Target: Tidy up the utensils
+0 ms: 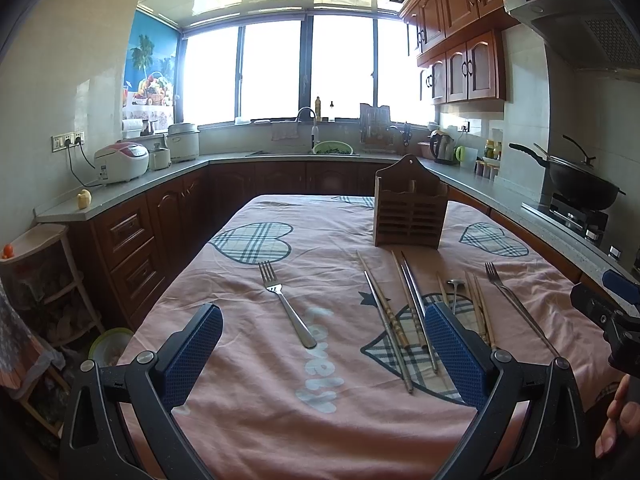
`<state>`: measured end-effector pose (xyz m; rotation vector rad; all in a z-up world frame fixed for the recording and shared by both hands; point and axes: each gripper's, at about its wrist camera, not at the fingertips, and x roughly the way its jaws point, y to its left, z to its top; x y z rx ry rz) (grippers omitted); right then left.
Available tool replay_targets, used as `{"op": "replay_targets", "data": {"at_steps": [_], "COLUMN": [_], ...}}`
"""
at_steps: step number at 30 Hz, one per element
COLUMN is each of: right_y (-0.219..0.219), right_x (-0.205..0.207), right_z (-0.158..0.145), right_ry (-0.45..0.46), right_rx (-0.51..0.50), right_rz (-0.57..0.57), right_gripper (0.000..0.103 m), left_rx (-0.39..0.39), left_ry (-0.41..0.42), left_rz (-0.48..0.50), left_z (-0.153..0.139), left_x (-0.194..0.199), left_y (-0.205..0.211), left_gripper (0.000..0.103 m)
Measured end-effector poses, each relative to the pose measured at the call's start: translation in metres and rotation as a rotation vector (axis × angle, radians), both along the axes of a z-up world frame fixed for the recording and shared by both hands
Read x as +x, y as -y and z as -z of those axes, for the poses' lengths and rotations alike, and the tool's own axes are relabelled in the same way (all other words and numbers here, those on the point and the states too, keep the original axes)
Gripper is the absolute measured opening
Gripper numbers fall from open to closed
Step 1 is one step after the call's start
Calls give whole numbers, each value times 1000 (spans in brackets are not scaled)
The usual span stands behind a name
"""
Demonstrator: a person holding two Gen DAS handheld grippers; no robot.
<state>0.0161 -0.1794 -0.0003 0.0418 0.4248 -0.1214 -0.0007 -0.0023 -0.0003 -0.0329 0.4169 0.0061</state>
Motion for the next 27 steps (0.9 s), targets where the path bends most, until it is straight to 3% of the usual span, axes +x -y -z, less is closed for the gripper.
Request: {"op": "replay_targets", "data": {"at_steps": [27], "right_y": [-4], "right_x": [0], "right_z": [-1], "right_ry": [-4], "right_rx": [-3], "right_rz": [-11], "right_gripper": [103], "left_rx": [2], "left_ry": [-2], "left_rz": [-3], "left_z": [4], "left_x": [1], "left_y": [1], "left_gripper": [102]}}
